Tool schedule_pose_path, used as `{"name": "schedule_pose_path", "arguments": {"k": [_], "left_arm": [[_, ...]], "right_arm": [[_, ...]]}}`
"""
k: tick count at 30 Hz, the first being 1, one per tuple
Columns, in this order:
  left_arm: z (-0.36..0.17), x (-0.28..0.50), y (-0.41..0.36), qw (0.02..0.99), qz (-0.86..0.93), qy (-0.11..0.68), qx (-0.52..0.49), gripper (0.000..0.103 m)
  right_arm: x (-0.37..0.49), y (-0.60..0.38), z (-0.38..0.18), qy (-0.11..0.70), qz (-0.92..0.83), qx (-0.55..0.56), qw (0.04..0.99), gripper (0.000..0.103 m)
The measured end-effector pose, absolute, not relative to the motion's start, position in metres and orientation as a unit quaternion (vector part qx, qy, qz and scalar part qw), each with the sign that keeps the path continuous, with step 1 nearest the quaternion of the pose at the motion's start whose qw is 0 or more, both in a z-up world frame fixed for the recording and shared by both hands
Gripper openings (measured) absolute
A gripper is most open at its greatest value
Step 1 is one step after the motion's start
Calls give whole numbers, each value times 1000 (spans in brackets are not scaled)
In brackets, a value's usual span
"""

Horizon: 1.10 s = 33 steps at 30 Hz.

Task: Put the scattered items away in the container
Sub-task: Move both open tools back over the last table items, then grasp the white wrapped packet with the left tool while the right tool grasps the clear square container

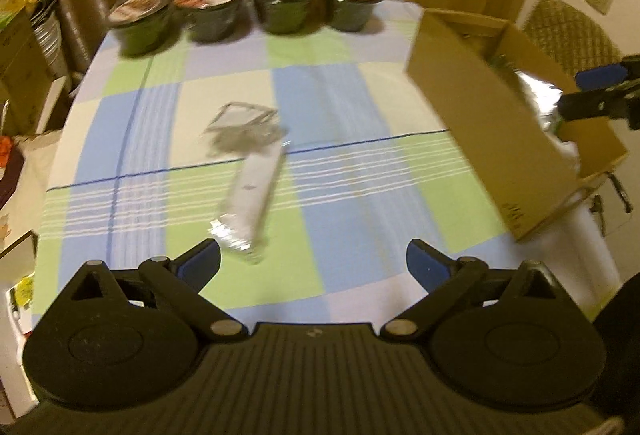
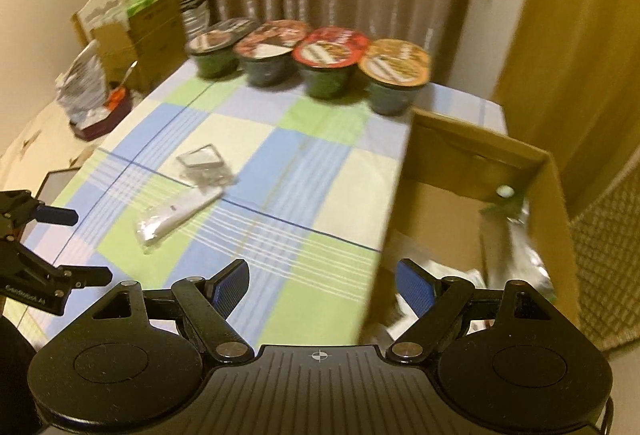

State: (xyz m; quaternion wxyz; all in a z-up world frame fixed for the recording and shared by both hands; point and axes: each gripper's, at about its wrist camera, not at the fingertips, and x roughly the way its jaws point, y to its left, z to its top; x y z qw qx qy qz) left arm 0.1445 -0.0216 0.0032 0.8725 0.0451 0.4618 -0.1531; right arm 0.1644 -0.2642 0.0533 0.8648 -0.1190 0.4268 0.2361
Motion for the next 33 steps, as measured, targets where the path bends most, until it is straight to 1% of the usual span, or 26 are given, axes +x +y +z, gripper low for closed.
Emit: {"name": "schedule_pose_path", "arguments": {"k": [10,15,25,28,31,33], "left_arm": [[-36,178,19,867,-142,476,40,97],[-54,203,33,866,-144,478,20,97],[-86,242,26,864,-170,474,21,96],[-95,249,21,861,-176,477,29,90],[-103,253,14,857,-185,479,46,82],[-107,257,12,854,-186,483,53,68]], "right_arm": [[200,-199,20,438,292,-169,833,86],[222,-165,-1,446,322,-193,813,86],[255,-118,-41,450,370,-245,775,86],[264,-113,-50,455,373,-250,769,86],[273,-109,-57,459,377,-253,764,86],[278,-106,-61,462,380,-252,761,86]]}}
